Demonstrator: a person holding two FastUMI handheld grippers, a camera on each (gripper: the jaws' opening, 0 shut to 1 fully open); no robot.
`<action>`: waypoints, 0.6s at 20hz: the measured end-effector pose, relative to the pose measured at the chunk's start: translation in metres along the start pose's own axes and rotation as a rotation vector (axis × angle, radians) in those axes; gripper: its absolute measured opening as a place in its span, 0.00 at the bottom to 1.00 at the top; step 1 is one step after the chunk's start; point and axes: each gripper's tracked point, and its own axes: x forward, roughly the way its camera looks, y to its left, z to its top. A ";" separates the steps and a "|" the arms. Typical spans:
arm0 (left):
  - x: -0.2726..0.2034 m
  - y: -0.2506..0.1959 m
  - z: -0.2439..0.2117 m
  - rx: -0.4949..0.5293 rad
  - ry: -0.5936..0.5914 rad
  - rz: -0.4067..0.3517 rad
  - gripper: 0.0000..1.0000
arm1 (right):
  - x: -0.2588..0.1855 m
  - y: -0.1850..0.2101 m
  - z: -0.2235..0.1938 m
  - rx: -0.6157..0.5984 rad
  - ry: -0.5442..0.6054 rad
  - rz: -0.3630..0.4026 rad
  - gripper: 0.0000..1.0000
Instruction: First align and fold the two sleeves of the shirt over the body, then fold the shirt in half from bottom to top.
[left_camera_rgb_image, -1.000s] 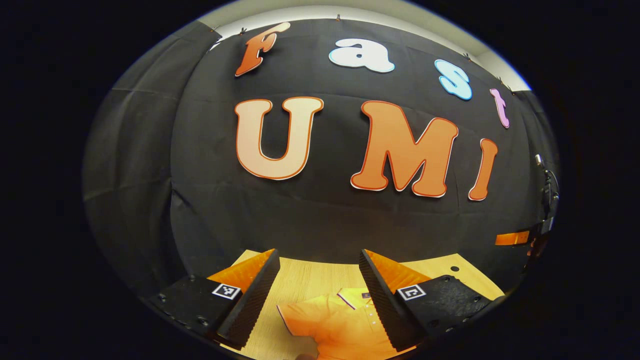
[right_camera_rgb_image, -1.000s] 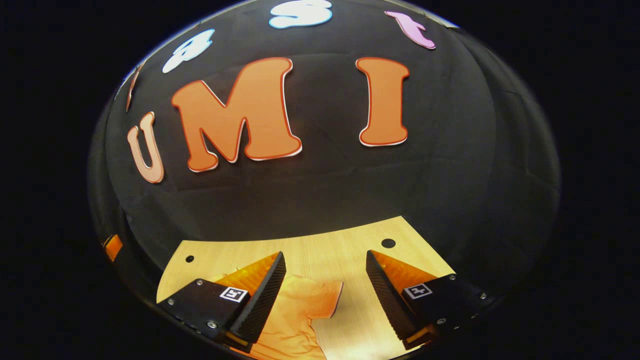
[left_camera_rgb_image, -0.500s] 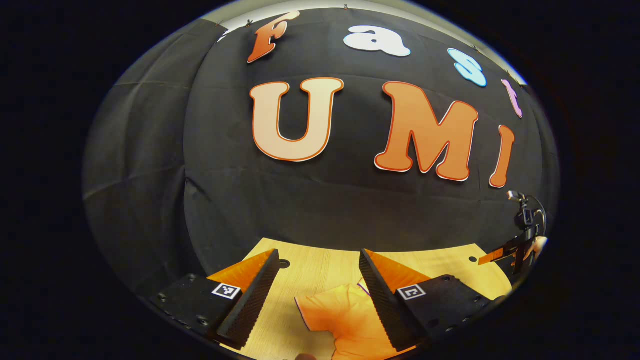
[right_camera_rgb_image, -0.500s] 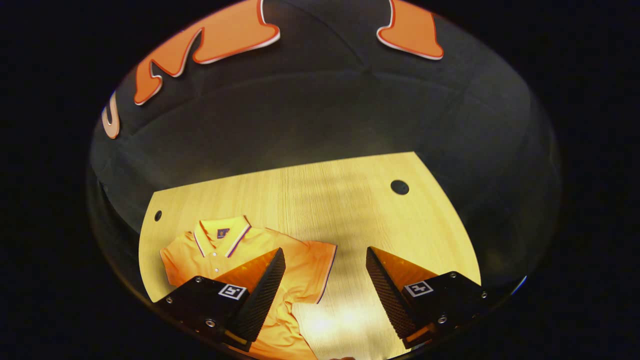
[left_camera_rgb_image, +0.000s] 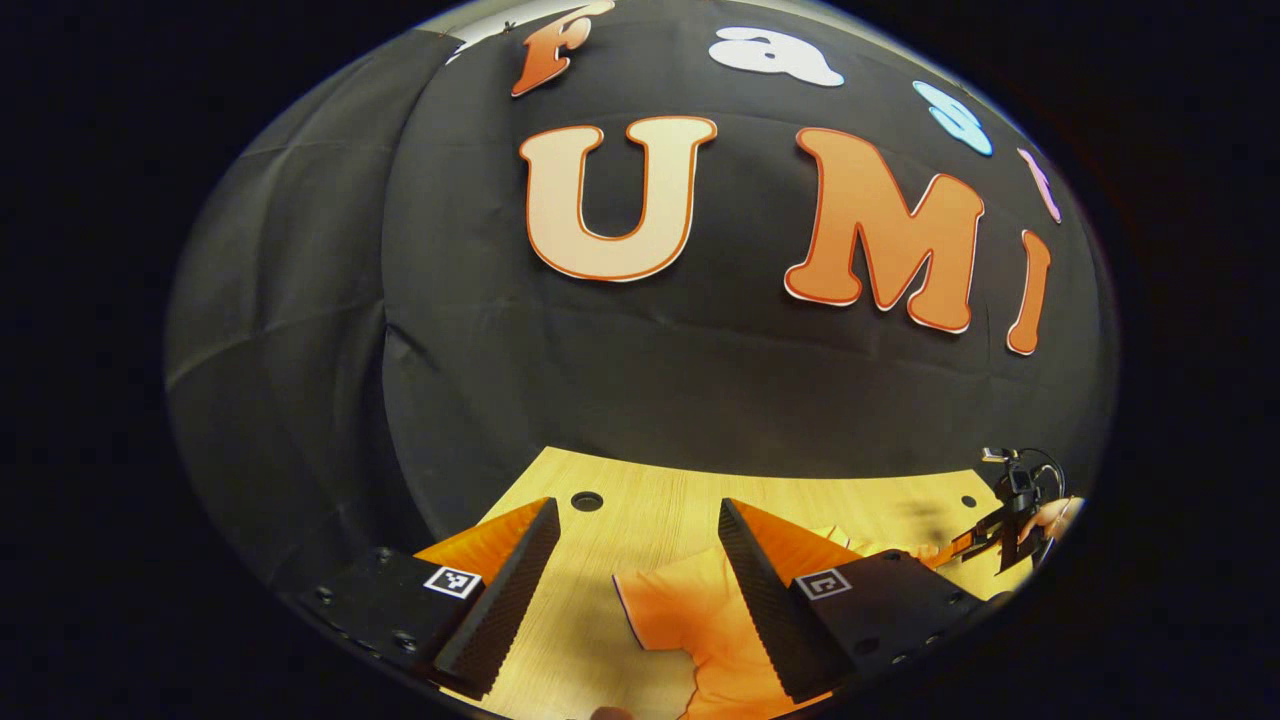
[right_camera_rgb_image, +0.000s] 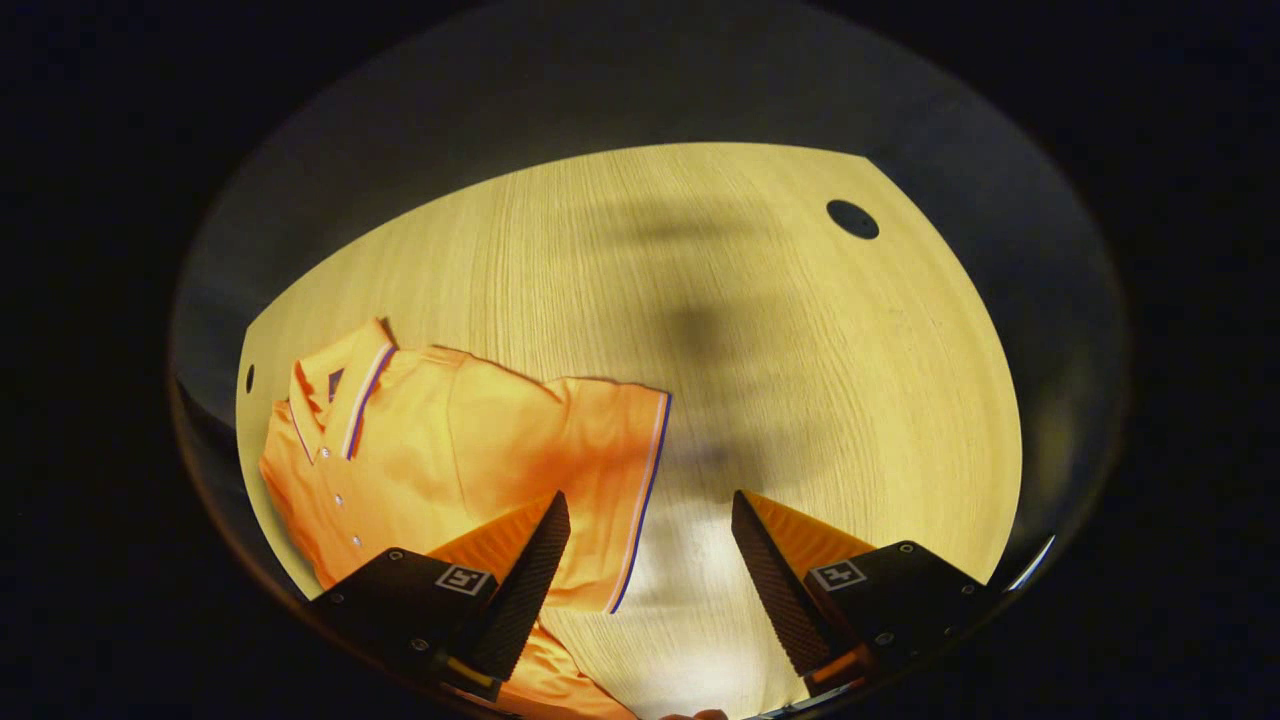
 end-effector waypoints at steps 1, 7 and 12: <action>0.003 0.000 -0.006 0.001 0.011 0.000 0.98 | 0.007 -0.002 -0.002 -0.006 0.013 -0.013 1.00; 0.008 0.004 -0.021 -0.033 0.050 -0.003 0.98 | 0.011 0.003 -0.003 0.021 0.032 -0.002 0.95; 0.008 0.003 -0.027 -0.045 0.061 -0.012 0.98 | 0.014 0.010 -0.009 0.049 0.055 -0.002 0.51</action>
